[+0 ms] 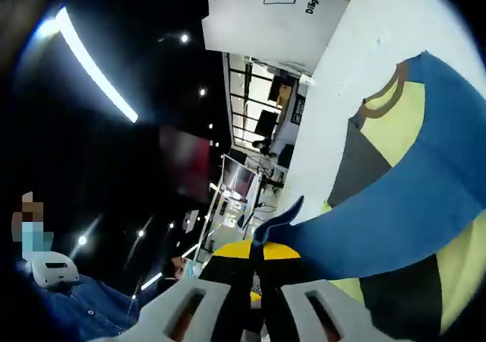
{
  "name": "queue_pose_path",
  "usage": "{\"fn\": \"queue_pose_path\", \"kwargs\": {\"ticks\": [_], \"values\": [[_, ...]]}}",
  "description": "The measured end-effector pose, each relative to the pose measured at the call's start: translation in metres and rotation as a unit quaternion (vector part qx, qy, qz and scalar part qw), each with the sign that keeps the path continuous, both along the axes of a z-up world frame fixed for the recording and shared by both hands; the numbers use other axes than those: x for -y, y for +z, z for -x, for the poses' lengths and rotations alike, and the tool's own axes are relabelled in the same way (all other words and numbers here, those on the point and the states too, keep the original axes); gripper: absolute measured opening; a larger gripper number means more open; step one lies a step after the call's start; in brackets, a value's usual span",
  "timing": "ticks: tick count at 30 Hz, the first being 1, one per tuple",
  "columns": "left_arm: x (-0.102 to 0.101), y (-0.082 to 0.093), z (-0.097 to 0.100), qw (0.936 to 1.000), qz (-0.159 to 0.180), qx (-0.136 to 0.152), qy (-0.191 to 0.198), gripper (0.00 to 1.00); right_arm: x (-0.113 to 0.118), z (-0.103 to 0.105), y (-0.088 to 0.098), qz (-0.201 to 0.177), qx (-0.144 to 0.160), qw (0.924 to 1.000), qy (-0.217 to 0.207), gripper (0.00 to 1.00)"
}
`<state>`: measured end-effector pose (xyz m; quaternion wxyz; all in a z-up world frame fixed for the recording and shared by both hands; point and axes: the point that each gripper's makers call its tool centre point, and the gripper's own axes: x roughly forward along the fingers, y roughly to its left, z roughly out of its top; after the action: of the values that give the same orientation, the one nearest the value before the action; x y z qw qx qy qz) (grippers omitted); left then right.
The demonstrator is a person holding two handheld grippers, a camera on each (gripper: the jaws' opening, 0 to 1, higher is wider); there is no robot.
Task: Fold the garment on the visible template until the final outline fits inside the template.
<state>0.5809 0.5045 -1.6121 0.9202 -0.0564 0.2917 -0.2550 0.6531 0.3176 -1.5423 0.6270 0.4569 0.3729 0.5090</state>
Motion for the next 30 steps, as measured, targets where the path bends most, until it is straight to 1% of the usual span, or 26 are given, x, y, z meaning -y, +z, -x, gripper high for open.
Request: {"fn": "queue_pose_path", "kwargs": {"ticks": [2,4,6,8,11,14,15,17,19,21,22,23,25,26,28,30], "values": [[0.002,0.0,0.001,1.0,0.001,-0.001,-0.001,0.89,-0.001,0.005,-0.008,0.01,-0.001,1.0,0.001,0.0],[0.002,-0.001,0.001,1.0,0.001,-0.001,-0.001,0.89,-0.001,0.006,-0.011,0.012,-0.001,0.9999,-0.001,0.0],[0.002,-0.003,0.002,1.0,0.001,-0.004,-0.003,0.89,-0.003,0.01,-0.02,0.027,0.007,0.9996,-0.003,0.0],[0.003,-0.004,0.003,1.0,0.001,-0.005,-0.003,0.89,-0.004,0.012,-0.026,0.038,0.015,0.9992,-0.002,0.0],[0.004,-0.004,0.004,1.0,0.0,-0.006,-0.005,0.89,-0.007,0.015,-0.037,0.067,0.038,0.997,-0.004,0.0],[0.004,-0.006,0.005,1.0,0.001,-0.008,-0.005,0.89,-0.014,0.021,-0.047,0.084,0.05,0.9952,-0.003,0.0],[0.006,-0.006,0.007,0.9999,0.0,-0.009,-0.006,0.89,-0.019,0.023,-0.052,0.097,0.073,0.9927,-0.004,0.0],[0.006,-0.007,0.007,0.9999,0.0,-0.01,-0.006,0.89,-0.021,0.024,-0.054,0.101,0.075,0.9921,-0.006,0.0],[0.005,-0.007,0.008,0.9999,0.0,-0.012,-0.005,0.89,-0.029,0.029,-0.063,0.113,0.091,0.9893,-0.009,0.0],[0.006,-0.007,0.009,0.9999,0.001,-0.012,-0.004,0.89,-0.032,0.032,-0.069,0.124,0.101,0.9871,-0.005,0.0],[0.006,-0.007,0.01,0.9999,0.002,-0.012,-0.003,0.88,-0.032,0.035,-0.074,0.132,0.113,0.9848,0.001,0.0],[0.006,-0.008,0.011,0.9999,0.004,-0.013,-0.002,0.88,-0.034,0.039,-0.079,0.147,0.133,0.9801,0.007,0.0],[0.007,-0.008,0.012,0.9999,0.004,-0.014,-0.002,0.88,-0.036,0.045,-0.084,0.164,0.154,0.9742,0.019,0.0],[0.008,-0.01,0.014,0.9999,0.005,-0.016,-0.002,0.88,-0.037,0.05,-0.089,0.177,0.175,0.9678,0.037,0.0],[0.009,-0.012,0.015,0.9998,0.006,-0.018,-0.003,0.88,-0.039,0.058,-0.096,0.187,0.186,0.9627,0.059,0.04],[0.009,-0.014,0.016,0.9997,0.007,-0.022,-0.005,0.88,-0.042,0.077,-0.102,0.203,0.205,0.9528,0.093,0.08]]}}
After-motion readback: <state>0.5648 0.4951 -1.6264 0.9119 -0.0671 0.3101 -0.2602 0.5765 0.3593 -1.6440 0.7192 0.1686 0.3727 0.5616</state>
